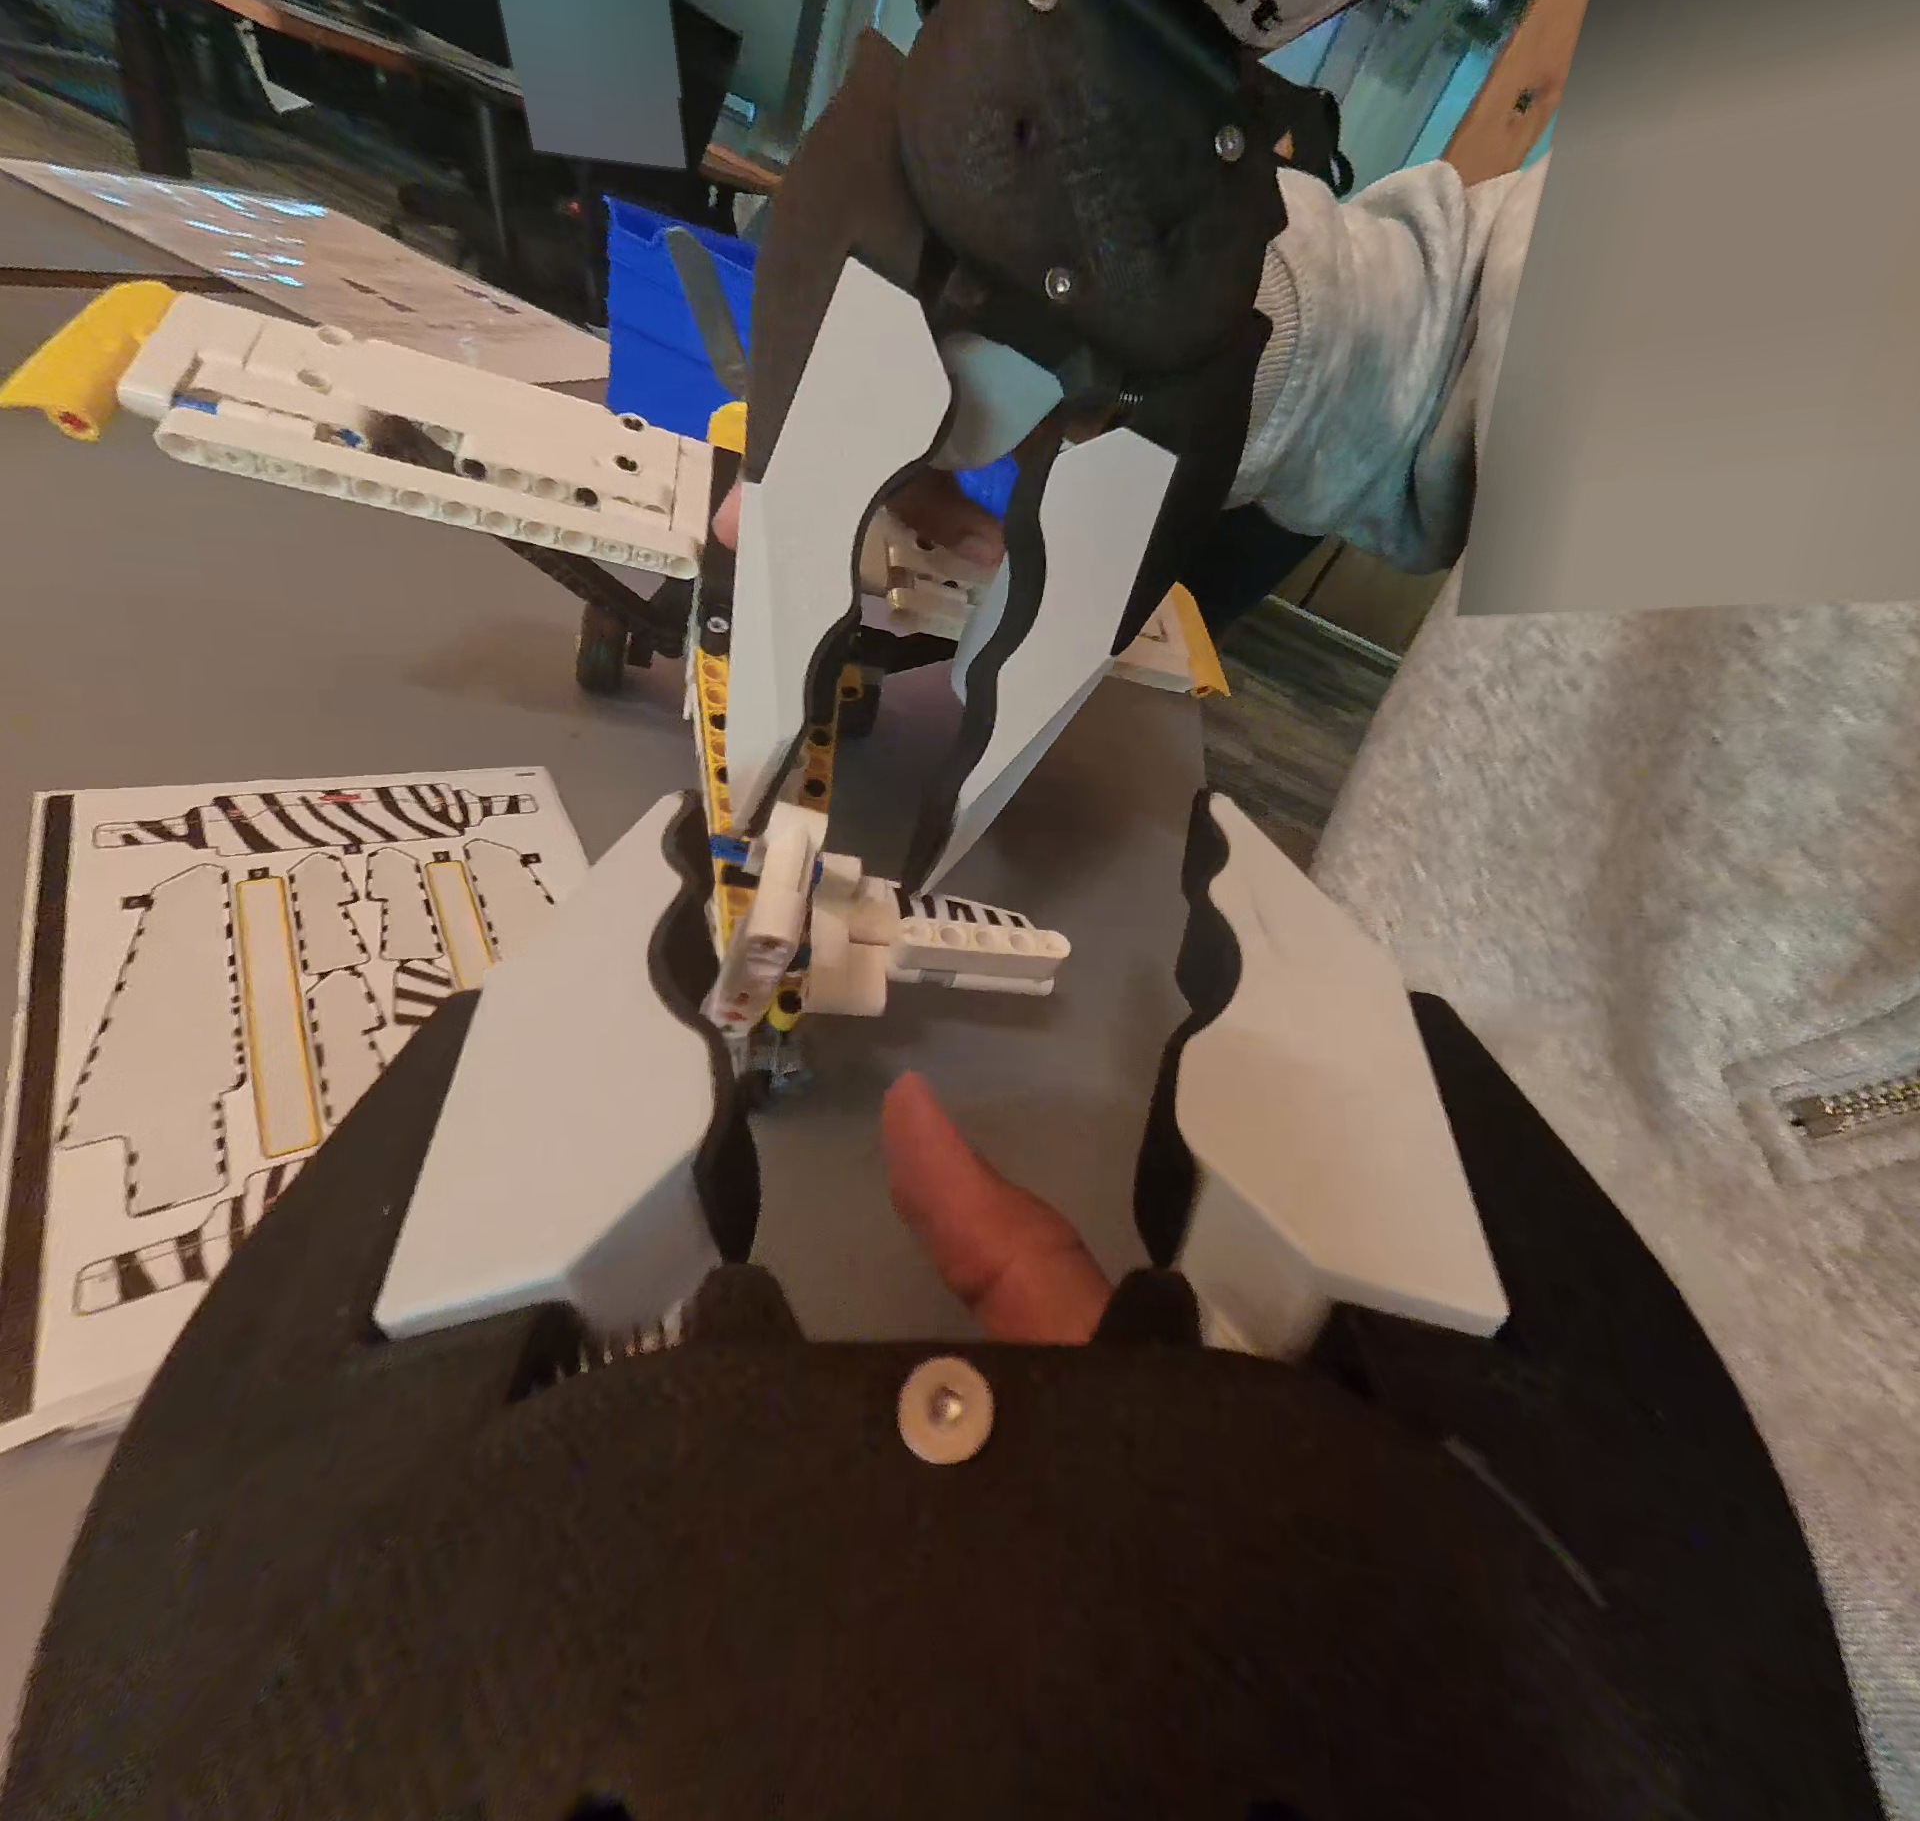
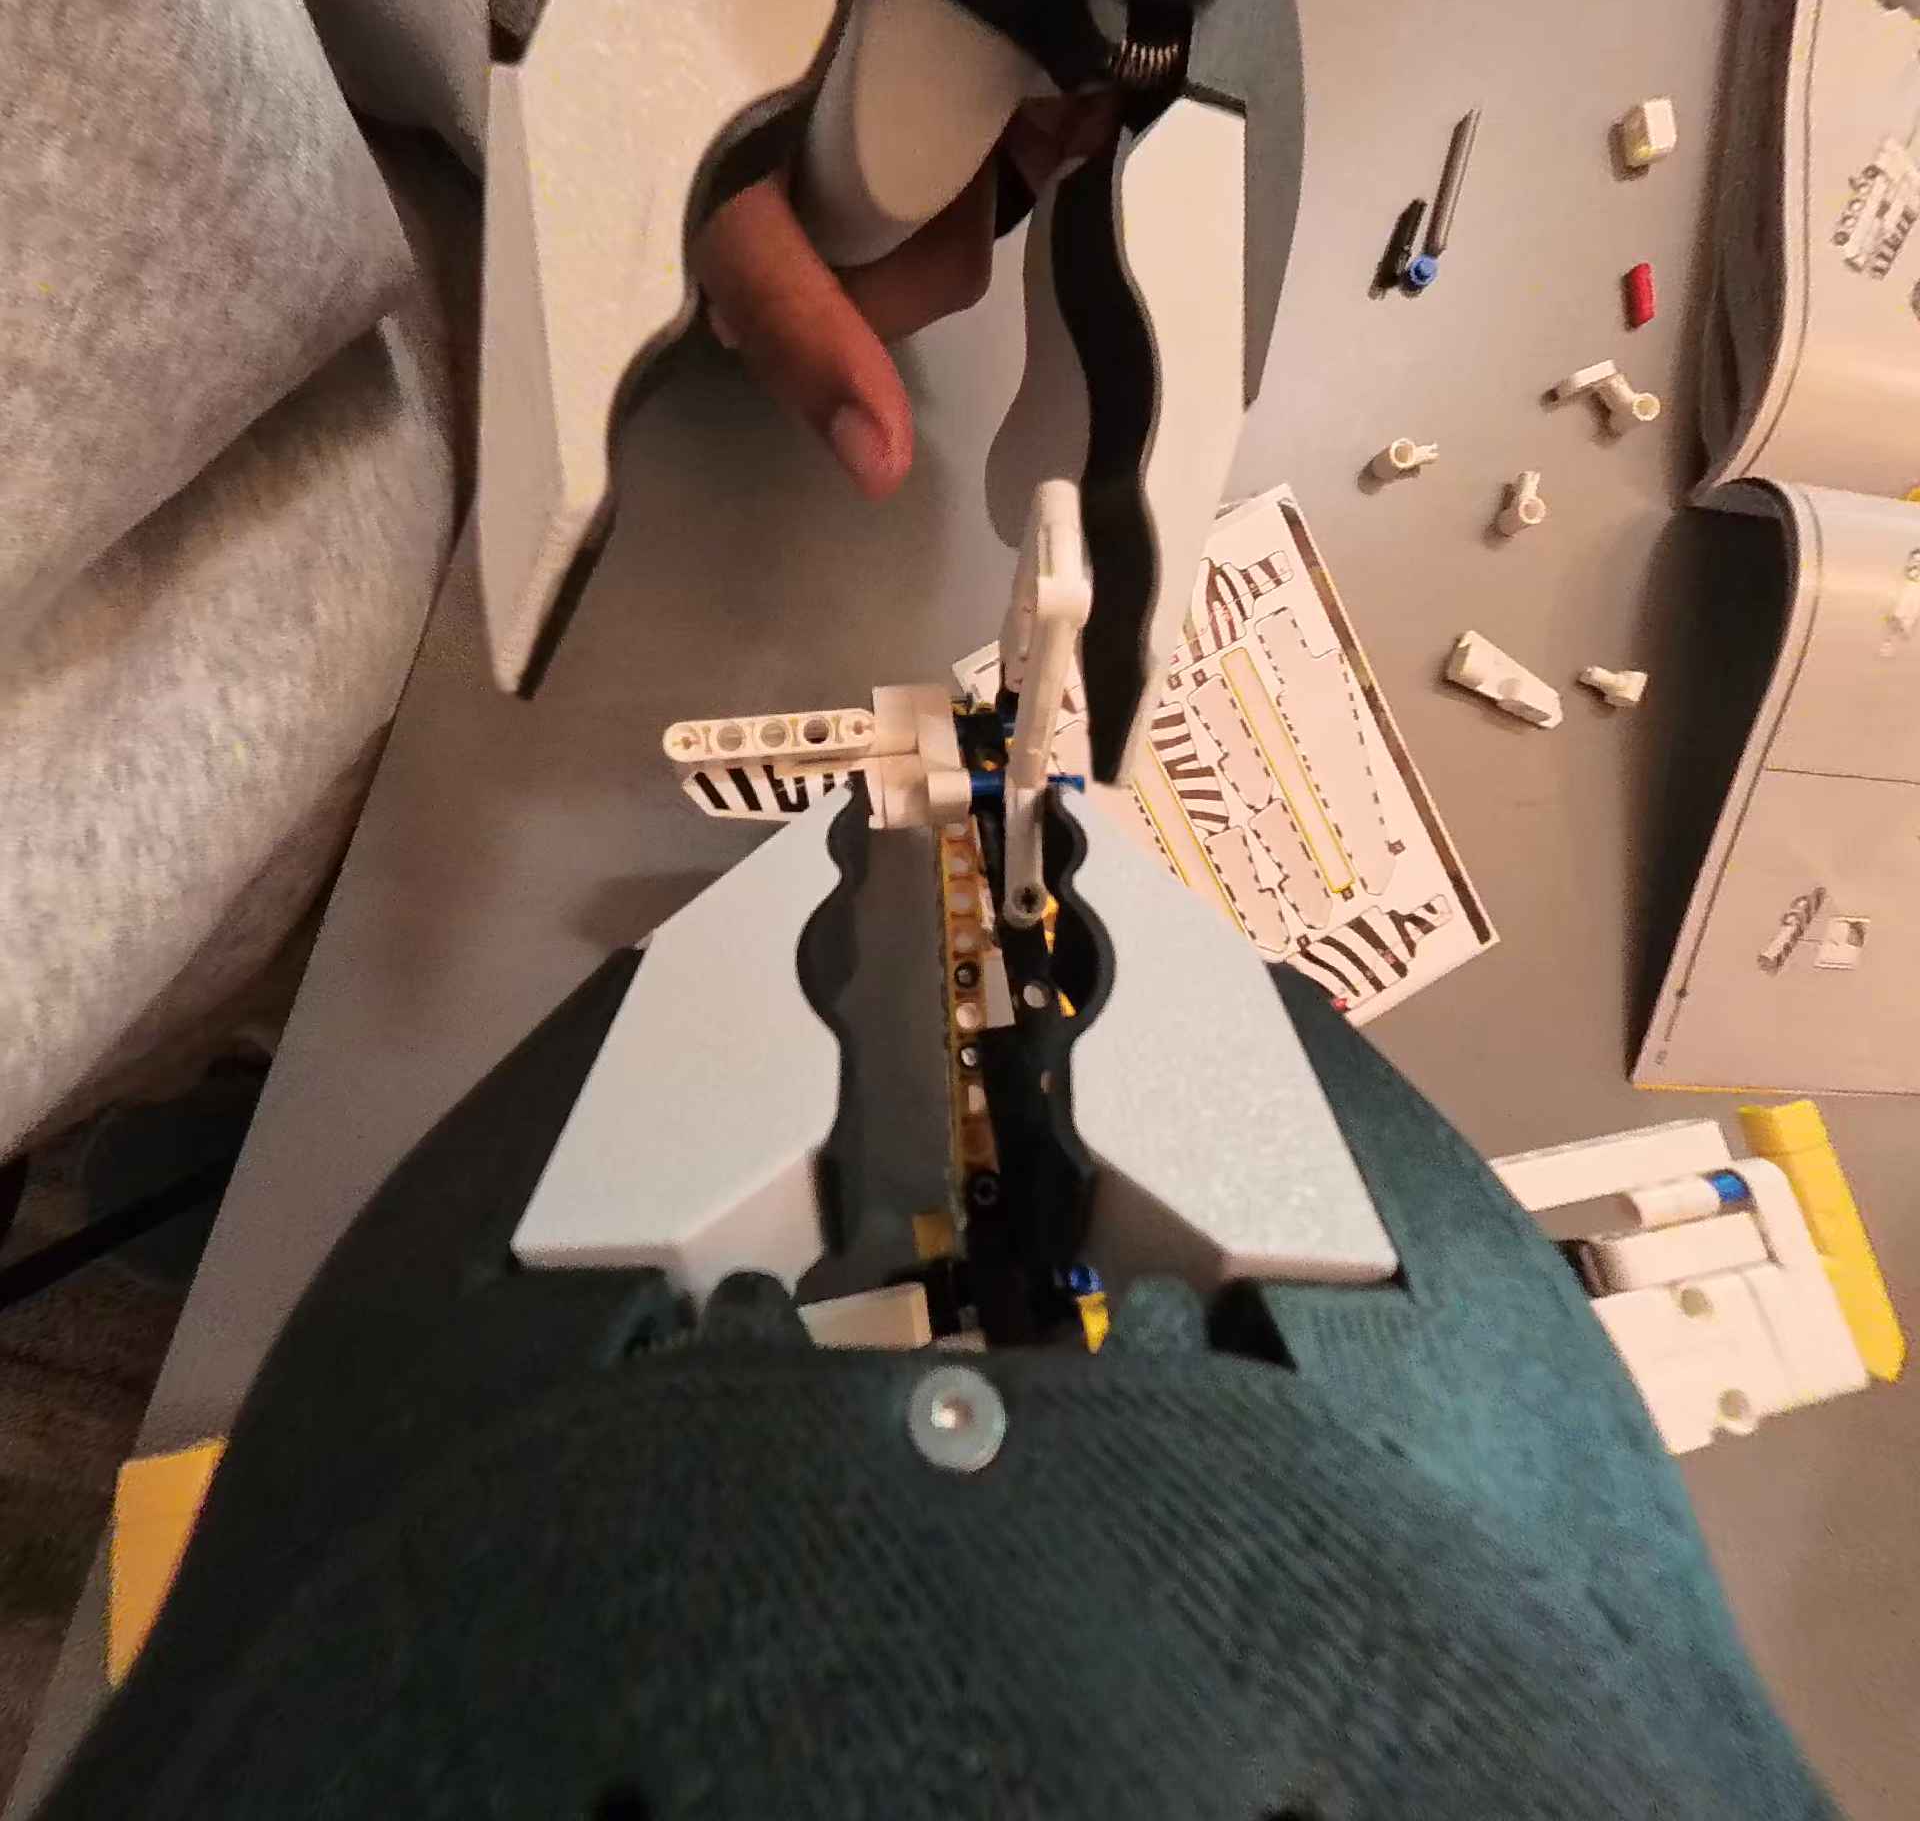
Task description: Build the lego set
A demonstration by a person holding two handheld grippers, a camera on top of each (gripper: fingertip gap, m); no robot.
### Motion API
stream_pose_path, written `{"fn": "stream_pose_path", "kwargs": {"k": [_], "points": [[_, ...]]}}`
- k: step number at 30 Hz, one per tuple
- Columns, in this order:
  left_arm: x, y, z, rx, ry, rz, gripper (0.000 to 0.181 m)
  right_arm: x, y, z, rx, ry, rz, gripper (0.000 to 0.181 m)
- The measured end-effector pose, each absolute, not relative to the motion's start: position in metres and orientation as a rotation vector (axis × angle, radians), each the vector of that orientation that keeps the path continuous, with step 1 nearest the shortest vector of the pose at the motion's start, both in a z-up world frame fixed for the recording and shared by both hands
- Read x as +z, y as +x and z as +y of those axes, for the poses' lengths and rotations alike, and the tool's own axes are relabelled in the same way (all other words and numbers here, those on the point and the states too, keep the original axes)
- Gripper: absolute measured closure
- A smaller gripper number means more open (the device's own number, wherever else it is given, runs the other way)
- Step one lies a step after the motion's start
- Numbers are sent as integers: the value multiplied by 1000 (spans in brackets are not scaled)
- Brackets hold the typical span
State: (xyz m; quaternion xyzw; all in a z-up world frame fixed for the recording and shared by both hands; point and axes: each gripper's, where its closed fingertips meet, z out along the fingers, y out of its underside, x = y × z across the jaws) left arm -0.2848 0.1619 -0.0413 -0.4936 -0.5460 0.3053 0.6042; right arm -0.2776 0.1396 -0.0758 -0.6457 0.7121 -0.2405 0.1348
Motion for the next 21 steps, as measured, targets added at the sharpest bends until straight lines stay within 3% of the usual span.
{"fn": "stream_pose_path", "kwargs": {"k": [2, 3, 8, 14, 21], "points": [[-40, -282, 157, 727, -1131, -1271, 91, -73, -277, 139, -695, -1878, 2064, 145], [-40, -280, 154, 733, -1123, -1274, 90, -70, -277, 135, -718, -1874, 2082, 132], [-39, -279, 155, 704, -1122, -1253, 90, -68, -274, 133, -694, -1865, 2099, 132], [-43, -281, 163, 698, -1176, -1250, 93, -79, -274, 135, -649, -1938, 2104, 148], [-44, -282, 160, 673, -1157, -1267, 96, -79, -277, 135, -612, -1949, 2085, 151]]}}
